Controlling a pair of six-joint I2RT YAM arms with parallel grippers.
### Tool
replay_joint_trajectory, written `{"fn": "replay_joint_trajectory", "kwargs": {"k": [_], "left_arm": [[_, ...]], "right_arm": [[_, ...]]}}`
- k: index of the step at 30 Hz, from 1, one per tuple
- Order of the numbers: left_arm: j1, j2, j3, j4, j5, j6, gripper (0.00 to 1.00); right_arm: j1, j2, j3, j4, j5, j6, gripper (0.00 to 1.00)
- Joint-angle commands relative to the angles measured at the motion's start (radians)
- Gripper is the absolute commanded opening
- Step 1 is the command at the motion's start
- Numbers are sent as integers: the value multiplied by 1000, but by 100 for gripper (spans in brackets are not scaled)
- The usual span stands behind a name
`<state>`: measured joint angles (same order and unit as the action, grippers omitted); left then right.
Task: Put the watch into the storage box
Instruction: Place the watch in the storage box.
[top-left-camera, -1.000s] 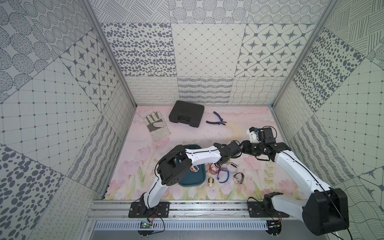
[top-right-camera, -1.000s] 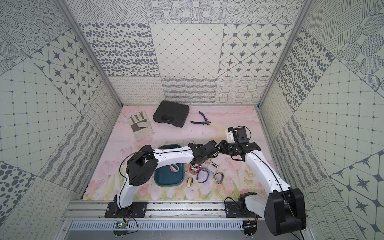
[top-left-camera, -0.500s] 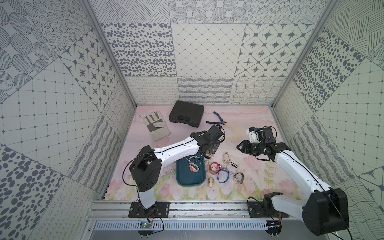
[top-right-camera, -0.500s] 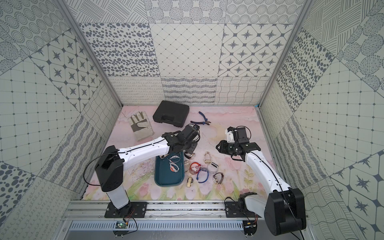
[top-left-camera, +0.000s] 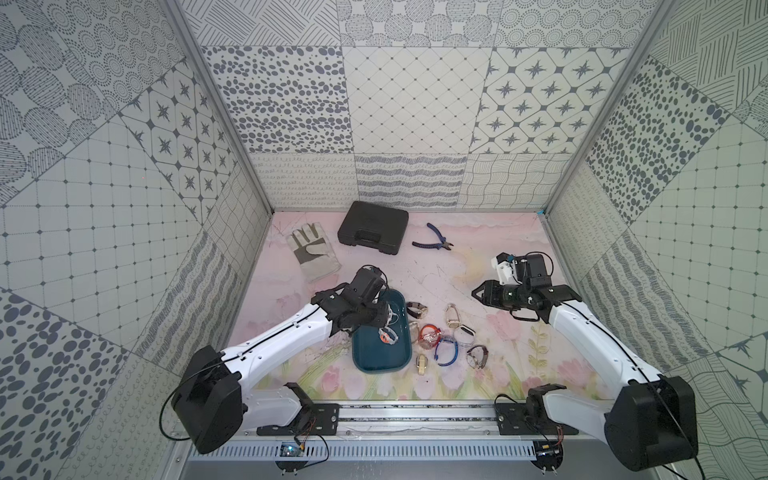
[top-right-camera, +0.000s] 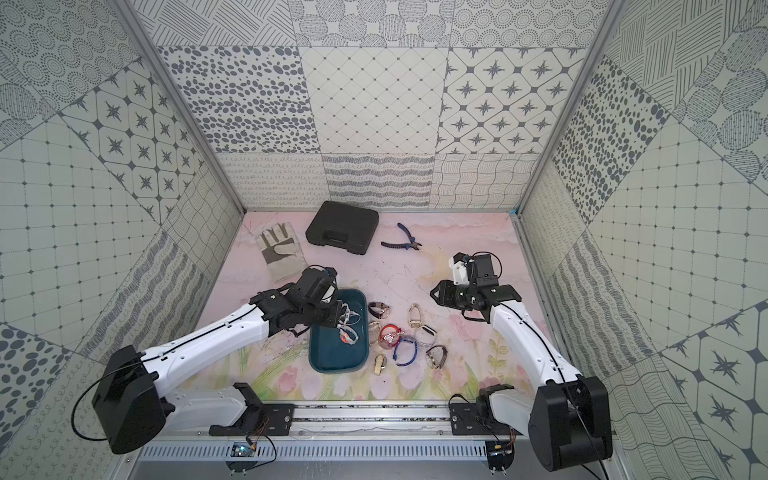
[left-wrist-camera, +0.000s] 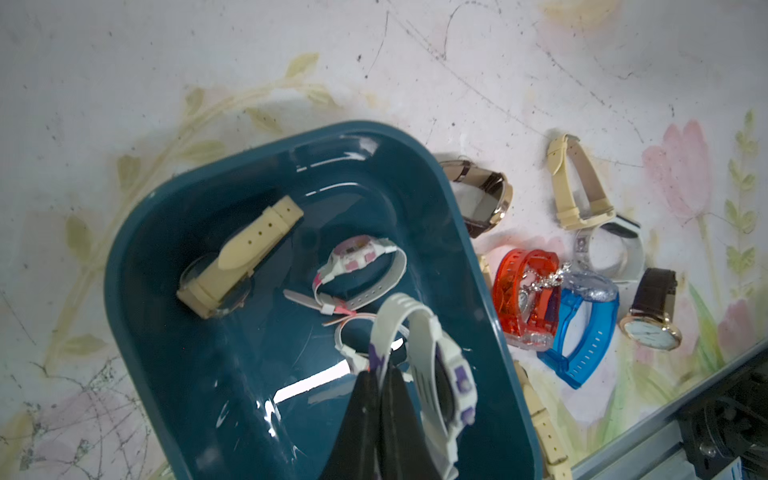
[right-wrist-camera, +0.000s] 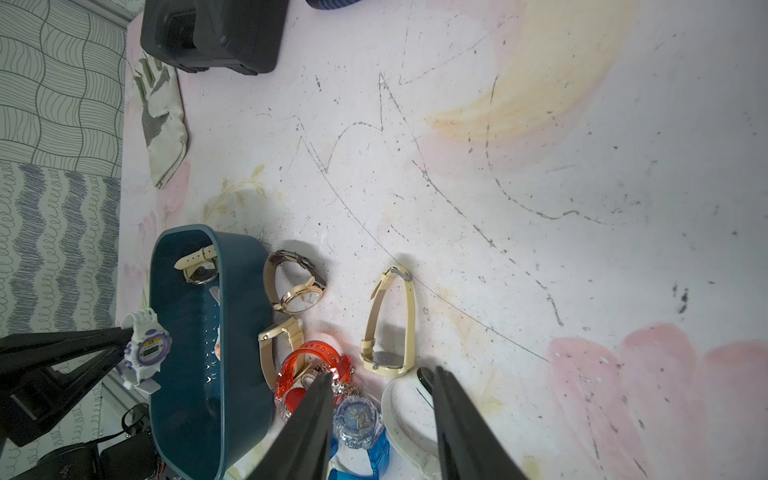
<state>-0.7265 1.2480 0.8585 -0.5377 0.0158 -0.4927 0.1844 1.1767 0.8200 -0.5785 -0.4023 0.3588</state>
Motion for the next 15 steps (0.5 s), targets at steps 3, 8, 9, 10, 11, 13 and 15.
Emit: {"fn": "replay_joint_trajectory", "kwargs": {"k": [3,8,9,10,11,13,15], "left_arm": [[12,-39,-107,-38,47,-93,4],[11,-16,-147,-26,25,-107,4],[12,-15,-157,-16,21,-111,4],[12,-12,-167,-7,18,-112,4],[12,-4,-172,-1,15,-114,4],[12,22,-177,10,8,-115,4],[13,43,-181,31,15,-113,4]], "right_arm": [[23,-9,-4,20,-2,-17,44],[37,-20,-1,16,3,-20,45],[39,-21,-2,14,5,-20,44],[41,-21,-2,13,5,-20,44],[43,-21,-1,14,6,-20,44],[47,-19,-1,13,10,-21,44],[49,-19,3,11,11,-22,44]]}}
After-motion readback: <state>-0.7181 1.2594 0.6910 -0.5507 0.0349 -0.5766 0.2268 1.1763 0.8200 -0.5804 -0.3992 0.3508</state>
